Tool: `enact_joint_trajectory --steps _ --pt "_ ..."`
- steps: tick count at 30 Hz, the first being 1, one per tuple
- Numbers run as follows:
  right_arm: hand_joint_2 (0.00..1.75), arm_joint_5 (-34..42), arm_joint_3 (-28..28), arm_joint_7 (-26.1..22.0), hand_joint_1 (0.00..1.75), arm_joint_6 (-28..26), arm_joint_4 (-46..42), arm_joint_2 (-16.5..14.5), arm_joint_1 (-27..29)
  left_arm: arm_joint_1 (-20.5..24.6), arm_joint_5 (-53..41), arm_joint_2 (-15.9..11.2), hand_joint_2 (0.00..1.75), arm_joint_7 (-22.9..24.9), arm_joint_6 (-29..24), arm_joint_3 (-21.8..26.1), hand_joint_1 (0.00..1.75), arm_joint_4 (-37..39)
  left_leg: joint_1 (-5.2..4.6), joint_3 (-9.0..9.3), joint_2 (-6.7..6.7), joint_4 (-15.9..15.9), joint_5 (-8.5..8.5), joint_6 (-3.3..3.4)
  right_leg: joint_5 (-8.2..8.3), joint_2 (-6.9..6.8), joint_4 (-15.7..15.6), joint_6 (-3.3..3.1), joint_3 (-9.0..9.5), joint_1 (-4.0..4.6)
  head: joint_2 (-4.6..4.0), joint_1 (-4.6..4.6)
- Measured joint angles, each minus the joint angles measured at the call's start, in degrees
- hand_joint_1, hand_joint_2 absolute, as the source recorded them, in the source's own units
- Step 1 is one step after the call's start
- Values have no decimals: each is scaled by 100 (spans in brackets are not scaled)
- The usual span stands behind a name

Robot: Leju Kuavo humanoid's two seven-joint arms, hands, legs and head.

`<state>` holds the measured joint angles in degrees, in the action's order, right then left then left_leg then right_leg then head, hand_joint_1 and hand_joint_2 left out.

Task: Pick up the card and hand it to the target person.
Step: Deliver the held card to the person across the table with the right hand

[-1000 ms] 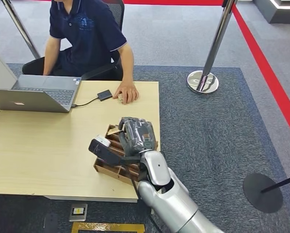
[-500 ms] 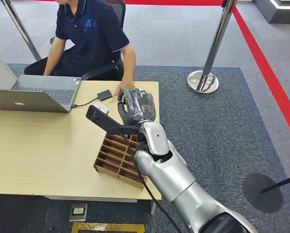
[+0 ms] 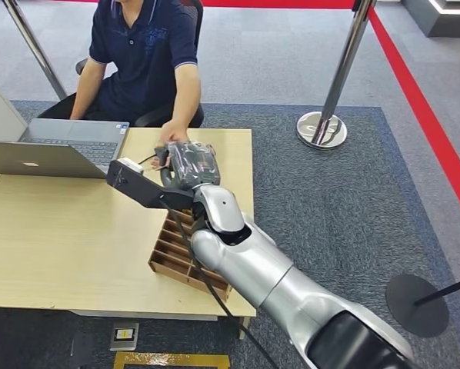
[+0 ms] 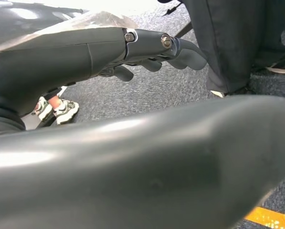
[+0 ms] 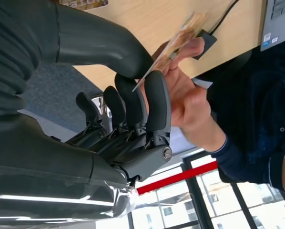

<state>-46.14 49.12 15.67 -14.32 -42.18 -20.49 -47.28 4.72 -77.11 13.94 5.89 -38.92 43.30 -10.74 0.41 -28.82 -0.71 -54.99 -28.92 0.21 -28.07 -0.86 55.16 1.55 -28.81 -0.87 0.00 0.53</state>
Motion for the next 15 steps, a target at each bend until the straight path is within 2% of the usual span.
enact_joint_trajectory --steps 4,9,10,13,14,15 --pt "175 318 321 155 139 24 182 -1 -131 4 15 1 0 34 -3 0 0 0 0 0 0 0 0 0 0 0 0 0 0 0 0 0" --pt "175 510 740 296 130 -2 373 1 -211 7 40 0 0 90 -5 0 0 1 0 -1 0 0 0 0 0 0 0 0 -1 0 0 1" --pt "175 530 809 315 124 -1 406 1 -224 8 44 0 0 97 -5 0 0 1 0 -1 0 0 0 0 0 0 0 0 -2 0 0 1" --pt "175 617 975 349 127 2 496 2 -263 31 49 0 0 215 7 2 0 1 0 -2 0 0 0 0 0 0 0 0 -3 0 0 1" --pt "175 662 1026 352 110 2 528 2 -276 56 46 0 0 301 26 3 0 1 0 -3 0 0 0 0 0 0 0 0 -4 0 0 0" --pt "175 708 1074 351 76 2 561 3 -290 89 42 1 0 388 48 4 0 1 0 -3 0 0 0 0 0 0 0 0 -4 0 0 1"
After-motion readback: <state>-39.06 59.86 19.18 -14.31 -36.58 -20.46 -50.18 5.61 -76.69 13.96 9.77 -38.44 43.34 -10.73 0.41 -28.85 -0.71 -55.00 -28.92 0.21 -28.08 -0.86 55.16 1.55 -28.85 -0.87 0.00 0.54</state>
